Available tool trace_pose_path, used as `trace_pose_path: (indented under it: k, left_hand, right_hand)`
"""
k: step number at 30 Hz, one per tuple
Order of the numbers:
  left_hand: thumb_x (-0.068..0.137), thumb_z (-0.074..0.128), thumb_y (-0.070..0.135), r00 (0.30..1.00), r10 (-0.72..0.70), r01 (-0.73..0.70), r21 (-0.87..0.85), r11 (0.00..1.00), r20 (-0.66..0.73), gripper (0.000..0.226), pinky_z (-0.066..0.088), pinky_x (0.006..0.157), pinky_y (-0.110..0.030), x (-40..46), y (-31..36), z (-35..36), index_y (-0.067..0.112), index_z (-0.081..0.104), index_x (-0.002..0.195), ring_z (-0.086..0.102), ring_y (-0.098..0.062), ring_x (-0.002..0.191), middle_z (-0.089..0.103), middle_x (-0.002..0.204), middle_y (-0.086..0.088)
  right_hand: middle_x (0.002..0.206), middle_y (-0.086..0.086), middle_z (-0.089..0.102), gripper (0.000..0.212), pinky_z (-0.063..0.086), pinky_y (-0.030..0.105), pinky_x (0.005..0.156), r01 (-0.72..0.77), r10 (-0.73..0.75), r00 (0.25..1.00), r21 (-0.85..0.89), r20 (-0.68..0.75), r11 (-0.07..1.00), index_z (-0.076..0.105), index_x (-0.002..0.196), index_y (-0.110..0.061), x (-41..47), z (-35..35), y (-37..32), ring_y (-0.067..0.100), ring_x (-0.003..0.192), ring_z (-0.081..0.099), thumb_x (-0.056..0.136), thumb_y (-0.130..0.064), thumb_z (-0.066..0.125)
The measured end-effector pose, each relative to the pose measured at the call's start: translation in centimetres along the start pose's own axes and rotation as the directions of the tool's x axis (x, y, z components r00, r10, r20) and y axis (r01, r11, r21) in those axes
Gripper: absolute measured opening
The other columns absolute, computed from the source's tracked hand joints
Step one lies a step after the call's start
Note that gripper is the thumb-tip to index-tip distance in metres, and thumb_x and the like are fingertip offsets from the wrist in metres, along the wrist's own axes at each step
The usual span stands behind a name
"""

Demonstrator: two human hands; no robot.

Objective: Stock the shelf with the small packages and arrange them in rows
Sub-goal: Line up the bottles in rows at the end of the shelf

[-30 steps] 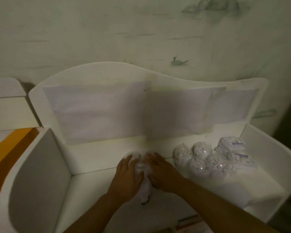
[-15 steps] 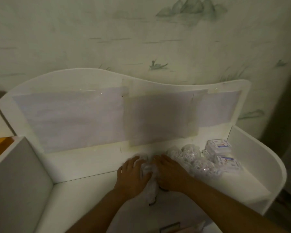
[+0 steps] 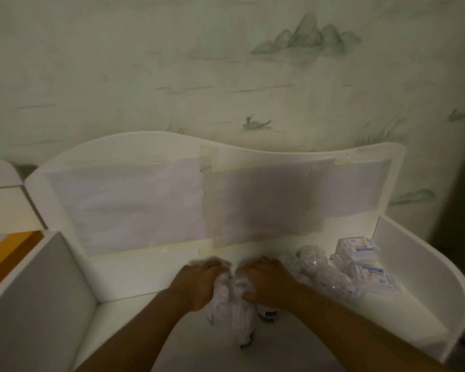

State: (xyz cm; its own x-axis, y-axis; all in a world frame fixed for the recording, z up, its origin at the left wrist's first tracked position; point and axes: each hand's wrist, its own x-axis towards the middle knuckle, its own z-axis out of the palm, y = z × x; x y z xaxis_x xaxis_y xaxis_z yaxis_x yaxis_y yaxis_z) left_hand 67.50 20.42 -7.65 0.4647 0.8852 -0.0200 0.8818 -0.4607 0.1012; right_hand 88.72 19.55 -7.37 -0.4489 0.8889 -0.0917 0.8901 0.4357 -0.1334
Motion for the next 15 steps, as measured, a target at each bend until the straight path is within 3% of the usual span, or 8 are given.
trace_pose_path:
  k: [4, 7, 12, 15]
  left_hand:
    - [0.084, 0.064, 0.025, 0.992, -0.098, 0.087, 0.130, 0.988, 0.082, 0.076, 0.046, 0.099, -0.040, -1.6, -1.7, -1.2, 0.038, 0.024, 0.147, 0.047, -0.027, 0.128, 0.026, 0.152, 0.000]
    - [0.082, 0.063, 0.014, 0.972, -0.175, 0.162, 0.097, 0.982, 0.155, 0.082, 0.049, 0.093, -0.036, -2.9, -3.3, -2.0, 0.037, 0.019, 0.148, 0.051, -0.030, 0.120, 0.017, 0.150, -0.001]
    - [0.085, 0.064, 0.036, 0.962, -0.230, 0.222, 0.069, 0.973, 0.147, 0.070, 0.043, 0.098, -0.033, -5.3, -5.7, -2.5, 0.033, 0.028, 0.145, 0.048, -0.024, 0.125, 0.014, 0.154, 0.006]
    - [0.088, 0.063, 0.037, 0.957, -0.263, 0.259, 0.048, 0.965, 0.122, 0.063, 0.041, 0.101, -0.033, -7.1, -7.0, -2.8, 0.034, 0.032, 0.143, 0.045, -0.020, 0.129, 0.023, 0.155, 0.008]
  right_hand:
    - [0.145, 0.001, 0.043, 0.064, 0.030, 0.043, 0.106, 0.021, -0.020, 1.000, -0.051, 0.017, 0.998, 0.036, 0.142, -0.032, 0.4, 0.1, 0.2, 0.029, 0.131, 0.034, 0.084, -0.047, 0.059]
    - [0.141, 0.001, 0.048, 0.064, 0.030, 0.043, 0.103, 0.013, -0.014, 1.000, -0.070, -0.010, 0.997, 0.040, 0.138, -0.032, 1.0, 0.1, 0.0, 0.028, 0.129, 0.036, 0.082, -0.052, 0.060]
    - [0.146, -0.001, 0.043, 0.064, 0.032, 0.040, 0.108, -0.008, 0.013, 0.999, 0.086, -0.053, 0.996, 0.041, 0.138, -0.030, 2.0, -1.7, -0.5, 0.024, 0.132, 0.037, 0.083, -0.053, 0.062]
    - [0.145, -0.002, 0.044, 0.064, 0.038, 0.036, 0.106, 0.021, -0.003, 0.995, 0.184, -0.098, 0.983, 0.043, 0.137, -0.029, 3.1, -2.9, -1.6, 0.020, 0.130, 0.042, 0.081, -0.049, 0.067]
